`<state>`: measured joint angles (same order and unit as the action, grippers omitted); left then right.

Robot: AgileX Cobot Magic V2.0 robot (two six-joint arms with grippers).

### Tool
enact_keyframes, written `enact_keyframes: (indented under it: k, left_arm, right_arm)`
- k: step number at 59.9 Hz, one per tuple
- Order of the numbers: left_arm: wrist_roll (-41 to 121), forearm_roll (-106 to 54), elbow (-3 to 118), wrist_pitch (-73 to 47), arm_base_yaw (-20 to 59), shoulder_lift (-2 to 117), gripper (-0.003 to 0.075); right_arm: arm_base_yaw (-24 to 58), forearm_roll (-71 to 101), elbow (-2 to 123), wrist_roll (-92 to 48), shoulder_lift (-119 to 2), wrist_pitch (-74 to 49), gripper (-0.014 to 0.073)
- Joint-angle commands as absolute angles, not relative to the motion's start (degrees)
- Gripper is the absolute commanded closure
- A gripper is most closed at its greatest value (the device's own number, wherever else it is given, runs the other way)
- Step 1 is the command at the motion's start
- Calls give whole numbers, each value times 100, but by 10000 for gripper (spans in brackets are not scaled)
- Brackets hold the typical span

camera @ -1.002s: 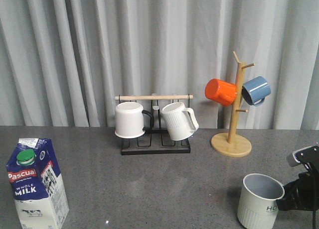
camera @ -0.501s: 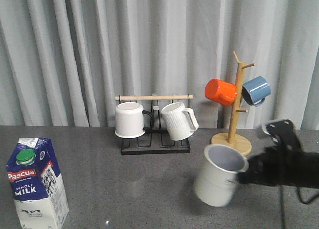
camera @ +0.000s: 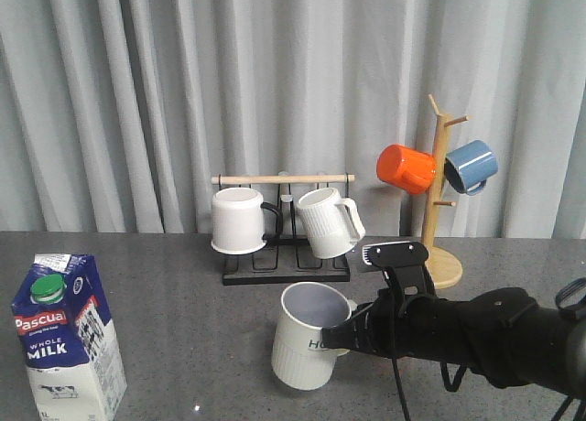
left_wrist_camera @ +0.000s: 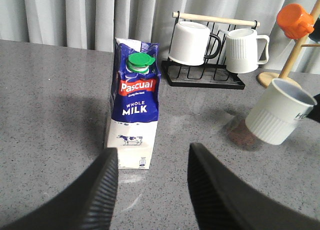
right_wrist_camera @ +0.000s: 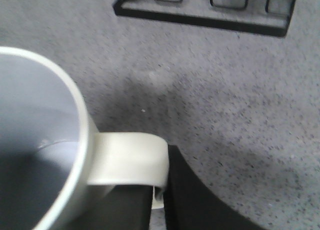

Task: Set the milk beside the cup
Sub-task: 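Slide the white HOME mug with the right gripper toward the table center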

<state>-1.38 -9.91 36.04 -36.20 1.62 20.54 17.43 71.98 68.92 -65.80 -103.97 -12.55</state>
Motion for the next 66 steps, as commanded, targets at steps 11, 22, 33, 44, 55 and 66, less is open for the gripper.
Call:
enact_keyframes:
  k: [11,22,33,44,55,66]
  left_arm:
    - [-132,-1042,3792,-3256,179,2146,392]
    - [-132,-1042,3792,-3268,179,2146,392]
    - [-132,-1042,3792,-3356,179,2146,392]
    - [-132,-1042,3792,-3425,179,2146,392]
    - [-132,-1042,3792,-3443,179,2146,392]
    - [-132,-1042,3792,-3448,179,2146,392]
  right_arm:
    - [1739,6702,7079,-6217,-10178,-956,596]
    - [1739,6207,7073,-5842,-10404,-1179,594]
    - [1739,6091,7073,-5850,-10437,-1388,543]
    - [1739,6112,7073,-5824,-10437,-1600,387]
    - [1739,6112,7073,-5830,-10415,-1674,258]
    - [1733,6034,7081,-5825,-10162,-1960,254]
